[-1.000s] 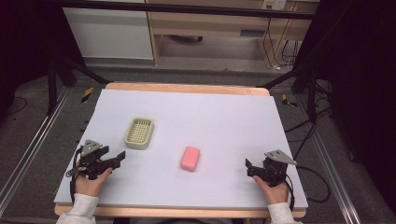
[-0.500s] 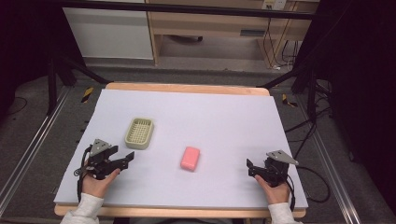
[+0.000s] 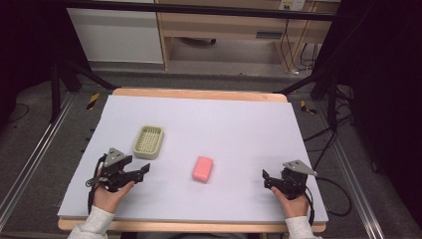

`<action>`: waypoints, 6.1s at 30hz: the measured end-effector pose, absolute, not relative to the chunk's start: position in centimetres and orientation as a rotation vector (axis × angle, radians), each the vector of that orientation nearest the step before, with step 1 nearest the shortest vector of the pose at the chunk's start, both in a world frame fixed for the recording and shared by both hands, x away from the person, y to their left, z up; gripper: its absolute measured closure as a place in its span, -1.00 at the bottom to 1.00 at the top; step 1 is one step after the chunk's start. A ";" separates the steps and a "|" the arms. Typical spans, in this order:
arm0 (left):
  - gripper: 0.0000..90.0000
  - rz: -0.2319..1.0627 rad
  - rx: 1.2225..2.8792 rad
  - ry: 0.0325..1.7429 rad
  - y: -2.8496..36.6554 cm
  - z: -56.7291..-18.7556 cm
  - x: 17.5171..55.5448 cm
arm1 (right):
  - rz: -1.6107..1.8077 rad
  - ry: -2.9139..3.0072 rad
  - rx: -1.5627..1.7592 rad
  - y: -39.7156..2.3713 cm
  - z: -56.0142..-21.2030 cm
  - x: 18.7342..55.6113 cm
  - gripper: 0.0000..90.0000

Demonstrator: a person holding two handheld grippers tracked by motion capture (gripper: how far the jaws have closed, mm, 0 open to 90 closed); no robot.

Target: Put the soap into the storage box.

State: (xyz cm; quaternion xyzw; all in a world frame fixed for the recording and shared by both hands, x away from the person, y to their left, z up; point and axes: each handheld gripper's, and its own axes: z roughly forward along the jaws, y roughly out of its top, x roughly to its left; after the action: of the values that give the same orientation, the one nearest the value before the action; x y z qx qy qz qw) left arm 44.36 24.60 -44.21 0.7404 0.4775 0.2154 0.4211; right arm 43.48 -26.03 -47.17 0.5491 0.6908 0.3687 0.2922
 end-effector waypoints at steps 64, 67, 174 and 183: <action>-0.47 0.479 1.924 1.030 15.7 -40.2 46.6 | 0.982 1.874 1.450 -25.3 -46.8 43.8 -0.87; -0.48 0.471 1.932 1.030 15.1 -40.4 46.7 | 0.983 1.875 1.450 -25.3 -46.8 43.8 -0.87; -0.56 0.380 2.134 1.087 5.6 -47.4 48.9 | 0.976 1.902 1.460 -25.1 -47.0 43.9 -0.87; -0.48 0.359 2.133 1.110 5.5 -47.5 48.8 | 0.976 1.905 1.460 -25.1 -47.0 43.9 -0.87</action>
State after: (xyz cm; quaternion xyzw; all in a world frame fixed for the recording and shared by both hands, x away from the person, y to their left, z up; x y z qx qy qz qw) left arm 48.84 5.47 -47.50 0.8226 0.4279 0.1384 0.3480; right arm 43.90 -25.06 -47.00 0.5423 0.7075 0.3624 0.2721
